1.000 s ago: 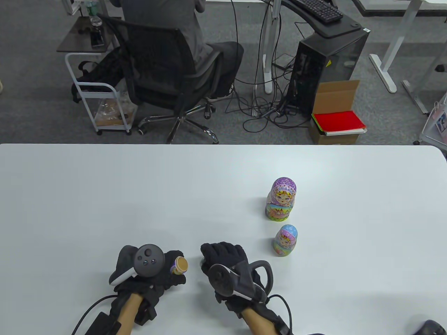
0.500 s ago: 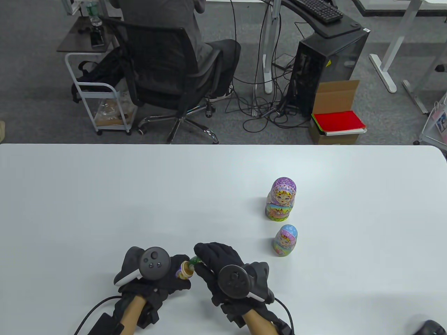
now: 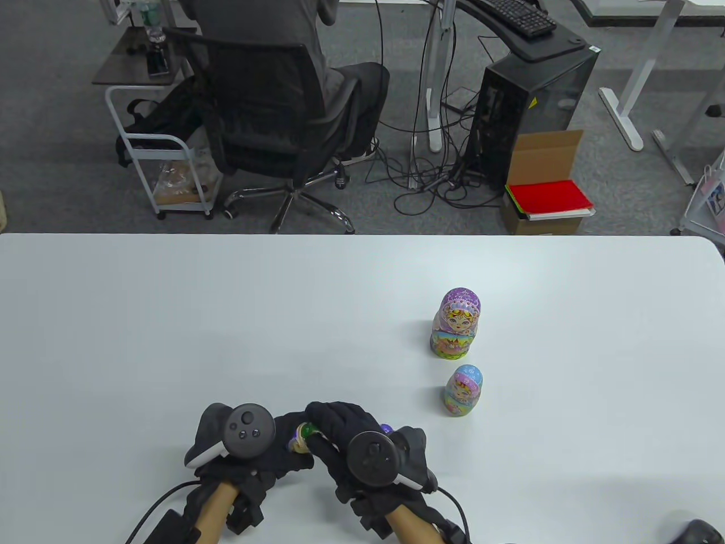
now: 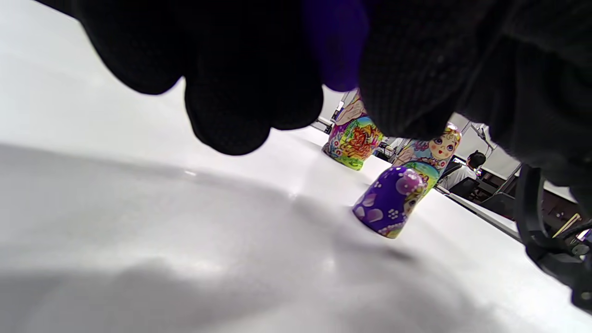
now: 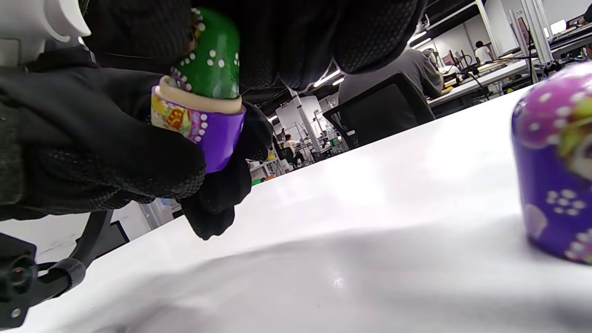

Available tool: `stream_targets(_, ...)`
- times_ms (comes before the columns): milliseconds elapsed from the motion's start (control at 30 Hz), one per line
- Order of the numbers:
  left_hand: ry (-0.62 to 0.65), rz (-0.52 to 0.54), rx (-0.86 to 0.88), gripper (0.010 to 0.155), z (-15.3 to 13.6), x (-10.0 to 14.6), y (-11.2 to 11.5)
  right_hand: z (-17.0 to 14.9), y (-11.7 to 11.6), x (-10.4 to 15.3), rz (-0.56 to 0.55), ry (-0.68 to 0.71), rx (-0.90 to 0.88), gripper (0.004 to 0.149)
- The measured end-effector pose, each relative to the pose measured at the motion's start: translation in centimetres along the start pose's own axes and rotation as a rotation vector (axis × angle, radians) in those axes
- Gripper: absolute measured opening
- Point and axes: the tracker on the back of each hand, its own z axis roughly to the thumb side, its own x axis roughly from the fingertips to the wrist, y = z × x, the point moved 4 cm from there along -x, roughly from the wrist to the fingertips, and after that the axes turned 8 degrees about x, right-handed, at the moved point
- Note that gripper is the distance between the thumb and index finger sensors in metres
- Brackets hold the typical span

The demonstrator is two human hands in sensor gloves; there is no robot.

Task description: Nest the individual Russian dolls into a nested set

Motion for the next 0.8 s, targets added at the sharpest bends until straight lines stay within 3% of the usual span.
stream_targets(333,0.042,0.078,0.056,0.077,0.3,0.2,-0.6,-1.0,0.5,0.2,-0.009,-0.031,-0.063,0.055)
stream_targets(500,0.019,0.086,0.029,0.076,-0.4,0.3,-1.0,-2.2,2.5,0.4,-0.052,-0.075,-0.029,0.055)
stream_targets(633,-0.014,0.092,0.045,0.076,-1.6,0.4,-1.3,-5.1,2.9,0.6,0.028,-0.19,0.112,0.052)
stream_targets(800,-0.033,0.082,0.048,0.076,-2.2,0.4,-1.4,-7.2,1.6,0.7,0.248,-0.288,0.284,0.057)
